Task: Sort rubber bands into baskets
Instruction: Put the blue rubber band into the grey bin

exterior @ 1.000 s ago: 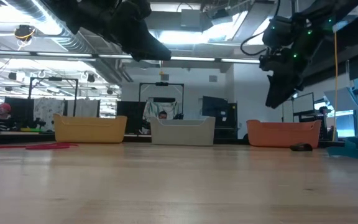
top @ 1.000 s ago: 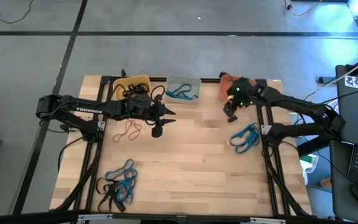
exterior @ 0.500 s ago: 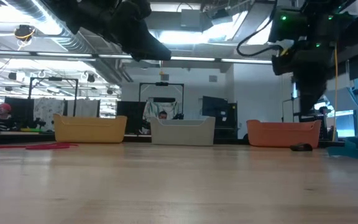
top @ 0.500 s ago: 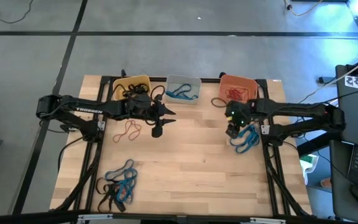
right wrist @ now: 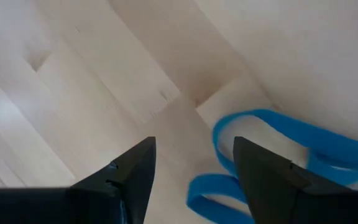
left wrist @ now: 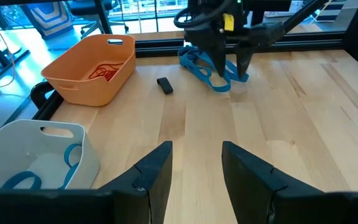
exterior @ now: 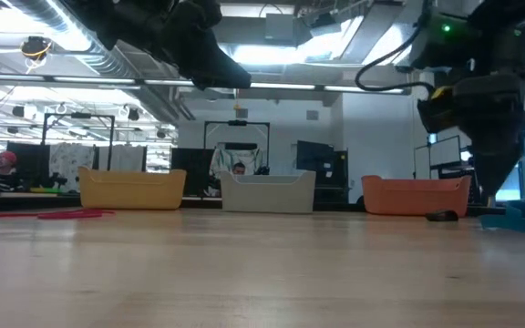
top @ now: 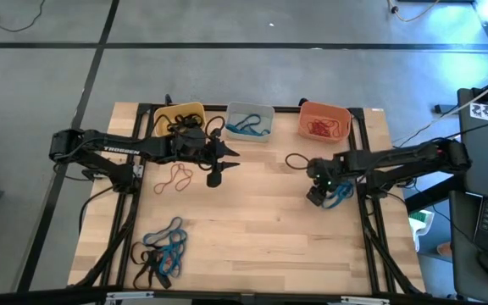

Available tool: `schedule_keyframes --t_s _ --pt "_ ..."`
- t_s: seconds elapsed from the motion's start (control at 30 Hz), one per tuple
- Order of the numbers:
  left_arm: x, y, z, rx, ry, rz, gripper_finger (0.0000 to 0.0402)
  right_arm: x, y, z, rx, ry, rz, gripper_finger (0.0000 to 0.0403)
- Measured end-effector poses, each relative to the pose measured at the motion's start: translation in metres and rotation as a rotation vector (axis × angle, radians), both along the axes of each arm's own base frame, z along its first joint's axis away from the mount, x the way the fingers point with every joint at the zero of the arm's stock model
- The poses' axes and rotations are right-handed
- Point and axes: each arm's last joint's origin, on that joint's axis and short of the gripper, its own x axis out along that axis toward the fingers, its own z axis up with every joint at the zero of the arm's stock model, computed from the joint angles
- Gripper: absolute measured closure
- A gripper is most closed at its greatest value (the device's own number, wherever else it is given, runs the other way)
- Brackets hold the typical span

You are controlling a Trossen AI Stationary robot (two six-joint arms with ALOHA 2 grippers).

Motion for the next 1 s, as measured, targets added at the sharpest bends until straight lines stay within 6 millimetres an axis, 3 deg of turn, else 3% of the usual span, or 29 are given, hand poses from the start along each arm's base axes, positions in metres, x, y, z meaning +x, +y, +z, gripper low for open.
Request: schedule_keyframes --t_s 0.27,0.4,0.53,0.83,1.0 --pt "0.000 0.000 0.000 0.000 0.000 -0.001 0.0265 -0.013 0.002 -0.027 0.025 0.052 -0.061 0.0187" --pt "0.000 0.000 0.000 0.000 0.001 0.000 0.0265 -0.012 0.002 -0.035 0.043 -0.003 -0.042 0.0194" --pt "0.000 0.000 0.000 0.000 0.001 0.000 0.0265 -0.010 0.002 -0.037 0.025 -0.048 -0.023 0.0240" --pt "0.000 0.000 0.000 0.000 0.001 0.000 0.0265 -0.011 0.001 -0.038 -0.030 -0.066 0.082 0.0390" --pt "0.000 0.000 0.000 0.000 0.000 0.000 0.0265 -0.001 0.001 -0.025 -0.069 -0.126 0.158 0.0381"
